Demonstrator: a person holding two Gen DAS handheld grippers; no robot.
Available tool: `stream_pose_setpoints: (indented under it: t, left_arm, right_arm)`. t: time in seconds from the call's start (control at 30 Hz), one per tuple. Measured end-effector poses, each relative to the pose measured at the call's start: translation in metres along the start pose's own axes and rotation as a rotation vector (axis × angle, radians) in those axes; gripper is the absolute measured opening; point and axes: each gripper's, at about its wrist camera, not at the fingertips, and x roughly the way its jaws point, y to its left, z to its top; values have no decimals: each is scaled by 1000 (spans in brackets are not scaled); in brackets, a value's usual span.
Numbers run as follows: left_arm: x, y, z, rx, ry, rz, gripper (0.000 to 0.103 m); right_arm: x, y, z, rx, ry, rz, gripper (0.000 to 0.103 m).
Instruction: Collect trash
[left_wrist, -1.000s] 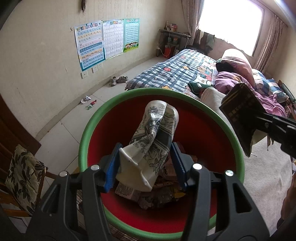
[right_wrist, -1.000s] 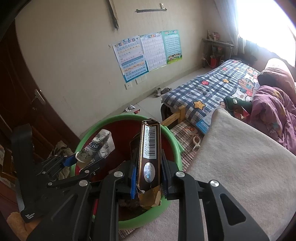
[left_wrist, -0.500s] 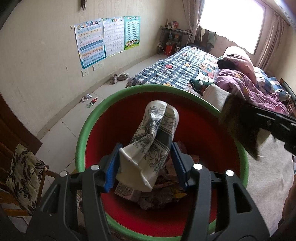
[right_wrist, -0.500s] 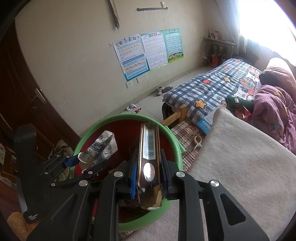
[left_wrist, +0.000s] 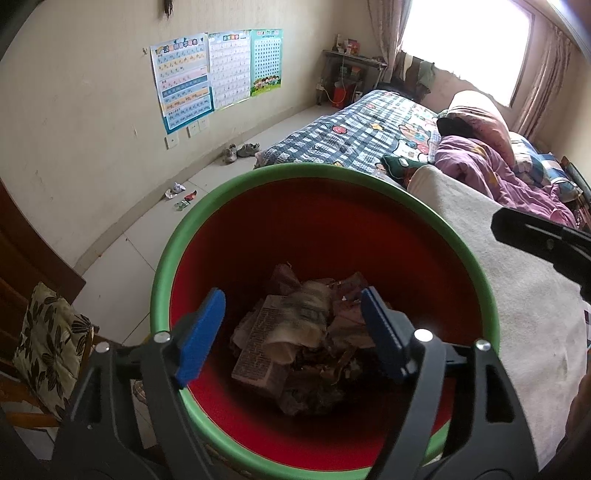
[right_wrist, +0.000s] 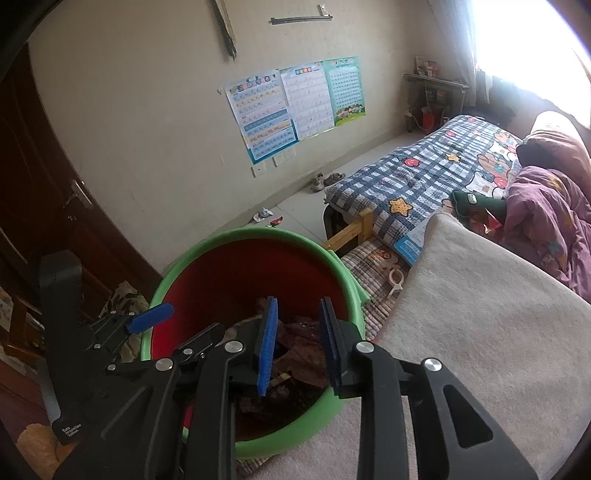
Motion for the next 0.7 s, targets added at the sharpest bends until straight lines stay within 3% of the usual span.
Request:
stream_pose_setpoints:
  t: [0.3, 0.5, 0.7]
  left_arm:
    - [-11, -5, -5, 3, -14, 2, 82]
    - [-26, -17, -9, 18, -51, -17, 90]
    - [-53, -43, -12, 59, -150, -7, 98]
  right_arm:
    - [-16, -9, -12, 13, -16, -25, 38]
    - [-38, -24, -32, 38, -57, -59, 64]
    - [-67, -42, -54, 66, -108, -68, 88]
